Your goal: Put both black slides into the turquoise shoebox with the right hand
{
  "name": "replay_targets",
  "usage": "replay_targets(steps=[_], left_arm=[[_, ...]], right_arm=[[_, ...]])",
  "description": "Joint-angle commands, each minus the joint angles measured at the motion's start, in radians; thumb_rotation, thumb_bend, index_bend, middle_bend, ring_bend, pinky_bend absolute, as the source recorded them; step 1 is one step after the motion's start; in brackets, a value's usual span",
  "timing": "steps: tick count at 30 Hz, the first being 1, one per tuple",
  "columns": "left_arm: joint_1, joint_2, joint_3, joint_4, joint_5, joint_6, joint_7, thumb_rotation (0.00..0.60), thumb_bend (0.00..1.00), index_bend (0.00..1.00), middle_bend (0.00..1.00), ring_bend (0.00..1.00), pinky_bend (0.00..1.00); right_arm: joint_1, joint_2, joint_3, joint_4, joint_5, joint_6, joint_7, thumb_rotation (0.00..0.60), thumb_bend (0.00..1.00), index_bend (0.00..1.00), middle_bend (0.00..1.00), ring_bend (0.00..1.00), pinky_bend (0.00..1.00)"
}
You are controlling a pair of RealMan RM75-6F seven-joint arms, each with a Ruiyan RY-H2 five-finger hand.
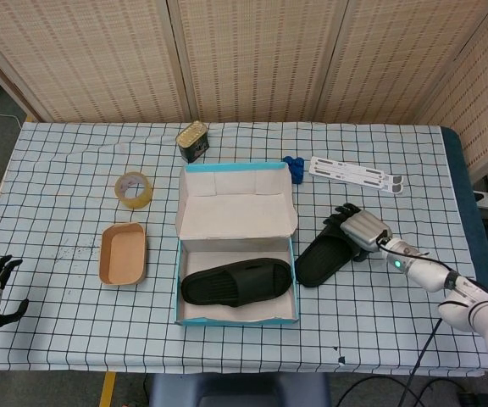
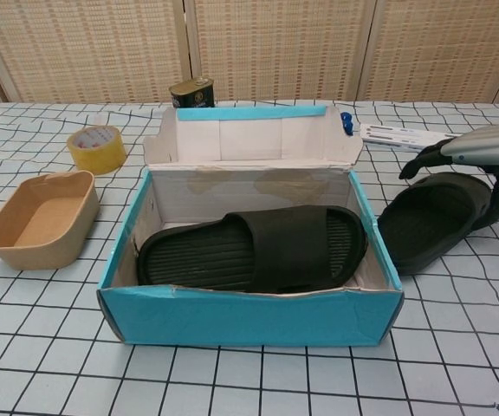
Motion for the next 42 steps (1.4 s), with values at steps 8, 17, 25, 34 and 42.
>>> replay_targets(steps=[8,17,25,34,42], left_arm=[[-0.002,0.001,-0.001,0.001,-0.005,-0.005,-0.001,0.6,0.36,0.13,0.04,0.09,0.31],[-0.002,0.004,-0.001,-0.002,-0.007,-0.007,-0.003,0.6,0.36,0.13,0.04,0.09,0.31],[0.003,0.01,0.0,-0.009,-0.006,-0.002,-0.013,0.6,0.36,0.13,0.04,0.09,0.31],[0.016,0.022,0.001,-0.028,0.006,0.023,-0.019,0.6,0.36,0.13,0.04,0.09,0.31],[0.028,0.031,0.002,-0.039,0.02,0.046,-0.026,0.6,0.36,0.13,0.04,0.09,0.31]], right_arm=[[-0.004,-0.018,-0.002,0.017,0.02,-0.029,-0.014,0.6,0.04,0.26,0.23,0.01,0.01],[-0.06,0.043,0.061,-0.106,0.08,0.079,-0.191,0.6,0.06,0.62,0.53,0.29,0.22],[-0.136,0.219,0.156,-0.479,0.307,0.094,-0.676,0.6,0.07,0.7,0.6,0.36,0.27],[-0.217,0.263,0.232,-0.845,0.628,0.33,-1.298,0.6,0.07,0.71,0.62,0.38,0.3],[-0.268,0.161,0.288,-1.033,0.684,0.73,-1.732,0.6,0.07,0.71,0.62,0.38,0.3]])
